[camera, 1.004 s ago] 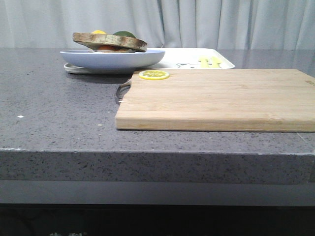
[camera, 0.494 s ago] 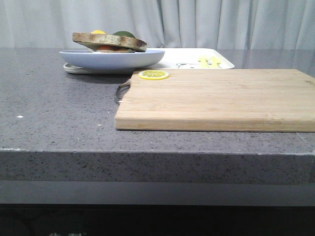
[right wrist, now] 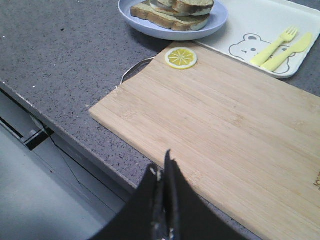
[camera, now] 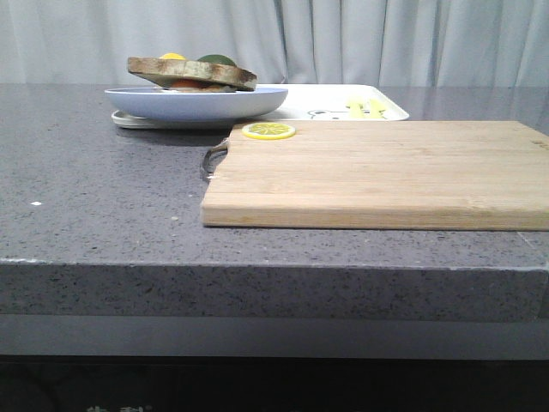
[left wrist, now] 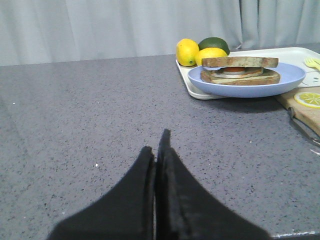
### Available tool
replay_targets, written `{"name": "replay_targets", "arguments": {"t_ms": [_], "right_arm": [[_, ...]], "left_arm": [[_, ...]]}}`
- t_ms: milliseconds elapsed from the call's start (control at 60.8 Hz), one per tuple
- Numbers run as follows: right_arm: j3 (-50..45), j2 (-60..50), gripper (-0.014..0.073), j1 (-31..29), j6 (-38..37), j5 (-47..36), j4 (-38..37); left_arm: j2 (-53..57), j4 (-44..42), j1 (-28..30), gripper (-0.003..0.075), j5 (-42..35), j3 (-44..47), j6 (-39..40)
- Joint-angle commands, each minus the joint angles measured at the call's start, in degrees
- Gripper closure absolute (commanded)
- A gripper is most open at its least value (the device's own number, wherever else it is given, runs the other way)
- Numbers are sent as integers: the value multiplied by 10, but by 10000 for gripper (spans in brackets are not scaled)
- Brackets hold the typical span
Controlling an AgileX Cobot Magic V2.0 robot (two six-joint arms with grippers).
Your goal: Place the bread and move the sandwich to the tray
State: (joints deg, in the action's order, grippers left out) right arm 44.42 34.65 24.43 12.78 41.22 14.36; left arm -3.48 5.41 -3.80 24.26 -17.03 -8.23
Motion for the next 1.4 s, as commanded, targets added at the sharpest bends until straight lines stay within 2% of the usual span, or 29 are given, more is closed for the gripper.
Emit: {"name": "replay_targets", "arguments": {"t_ms": [0, 263, 461, 658, 1382], "right_arm": [[15, -1, 662, -3, 3, -42, 8], [15, -1, 662, -3, 3, -42, 8], [15, -1, 662, -3, 3, -42, 8], [15, -1, 662, -3, 3, -42, 8], [15, -1, 662, -3, 3, -42, 8]], "left_arm": [[25, 16, 9, 738, -79, 27, 13], [49, -85, 11, 738, -177, 118, 173], [49, -74, 11, 738, -280, 175, 174], [49, -46, 11, 738, -281, 174, 120], [49, -46, 11, 738, -281, 174, 120]]}}
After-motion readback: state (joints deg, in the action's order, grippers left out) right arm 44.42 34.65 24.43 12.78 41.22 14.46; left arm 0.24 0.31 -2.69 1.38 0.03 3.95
